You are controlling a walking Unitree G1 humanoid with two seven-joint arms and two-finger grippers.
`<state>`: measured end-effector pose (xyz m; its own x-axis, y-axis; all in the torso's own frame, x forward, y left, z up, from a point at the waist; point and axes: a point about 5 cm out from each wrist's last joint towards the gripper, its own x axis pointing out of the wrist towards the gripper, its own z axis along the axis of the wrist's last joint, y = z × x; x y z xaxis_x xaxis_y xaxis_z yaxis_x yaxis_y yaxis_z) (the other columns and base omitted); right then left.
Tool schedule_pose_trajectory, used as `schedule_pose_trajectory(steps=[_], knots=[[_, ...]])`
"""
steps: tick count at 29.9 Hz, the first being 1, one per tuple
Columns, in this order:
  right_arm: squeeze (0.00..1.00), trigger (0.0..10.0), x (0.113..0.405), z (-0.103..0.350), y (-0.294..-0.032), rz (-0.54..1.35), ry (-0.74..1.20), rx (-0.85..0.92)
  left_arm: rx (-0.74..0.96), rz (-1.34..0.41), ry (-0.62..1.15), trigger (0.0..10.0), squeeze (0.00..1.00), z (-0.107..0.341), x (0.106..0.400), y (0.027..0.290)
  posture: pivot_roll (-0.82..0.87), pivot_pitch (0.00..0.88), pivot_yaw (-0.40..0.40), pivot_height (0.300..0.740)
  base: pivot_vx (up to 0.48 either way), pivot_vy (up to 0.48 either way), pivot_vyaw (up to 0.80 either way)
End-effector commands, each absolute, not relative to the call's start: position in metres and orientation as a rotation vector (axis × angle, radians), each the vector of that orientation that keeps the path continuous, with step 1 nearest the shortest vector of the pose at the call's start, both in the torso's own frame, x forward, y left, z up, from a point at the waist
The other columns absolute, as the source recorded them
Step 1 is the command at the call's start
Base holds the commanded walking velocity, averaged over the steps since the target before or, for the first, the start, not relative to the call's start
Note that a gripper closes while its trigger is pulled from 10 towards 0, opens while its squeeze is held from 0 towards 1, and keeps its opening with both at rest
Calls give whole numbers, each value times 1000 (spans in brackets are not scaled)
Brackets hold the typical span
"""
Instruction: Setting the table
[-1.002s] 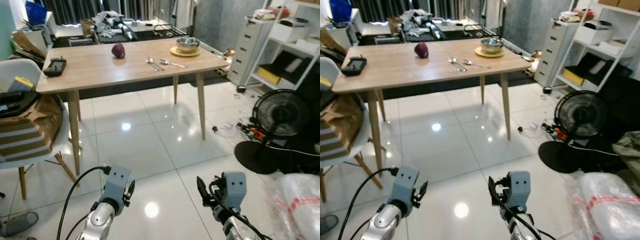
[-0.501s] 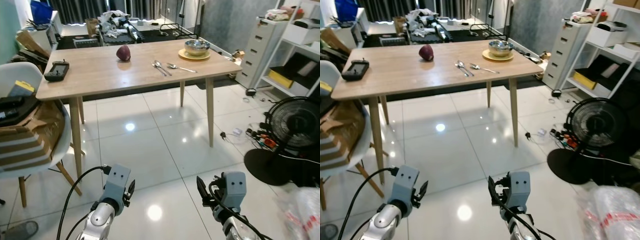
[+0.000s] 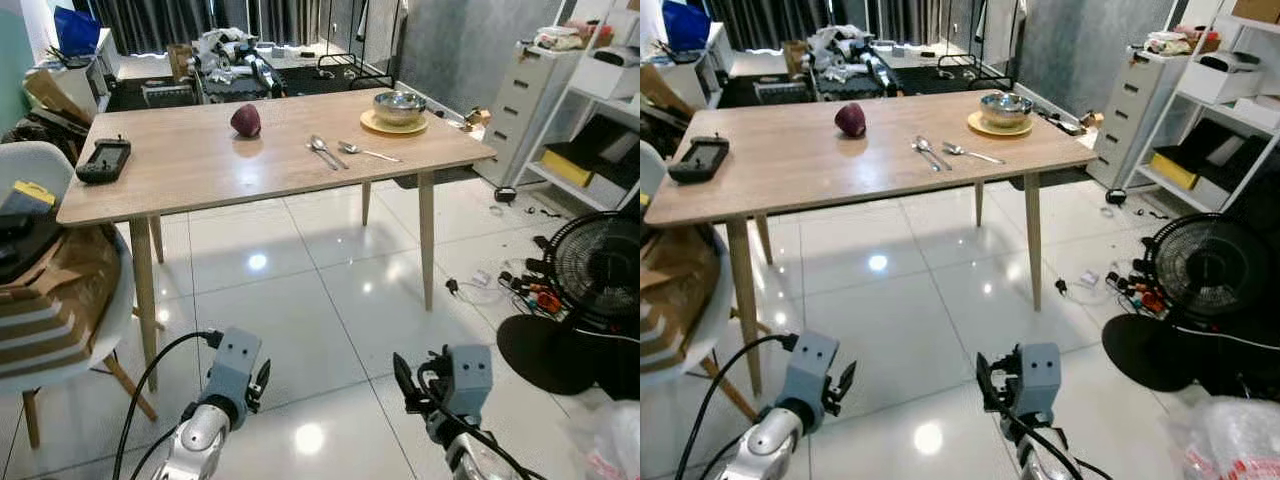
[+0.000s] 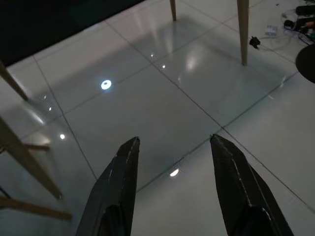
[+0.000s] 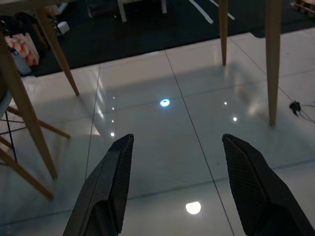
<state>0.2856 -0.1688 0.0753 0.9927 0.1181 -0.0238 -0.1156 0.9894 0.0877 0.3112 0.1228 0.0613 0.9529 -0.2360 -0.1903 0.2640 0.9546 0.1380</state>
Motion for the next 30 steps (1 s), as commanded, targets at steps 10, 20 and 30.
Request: schedule_pose_trajectory(steps=[10,20,30], knots=[[0,10000,287,79,-171,107,19,95,178,-268,165,10000,0,64,313,120,67,45,74,740,480,0,0],[0,10000,294,101,-175,56,-64,121,191,-278,80,10000,0,85,319,117,70,52,72,740,480,0,0],[0,10000,305,145,-174,37,-212,159,289,-309,-212,10000,0,156,335,107,74,56,72,740,479,0,0]])
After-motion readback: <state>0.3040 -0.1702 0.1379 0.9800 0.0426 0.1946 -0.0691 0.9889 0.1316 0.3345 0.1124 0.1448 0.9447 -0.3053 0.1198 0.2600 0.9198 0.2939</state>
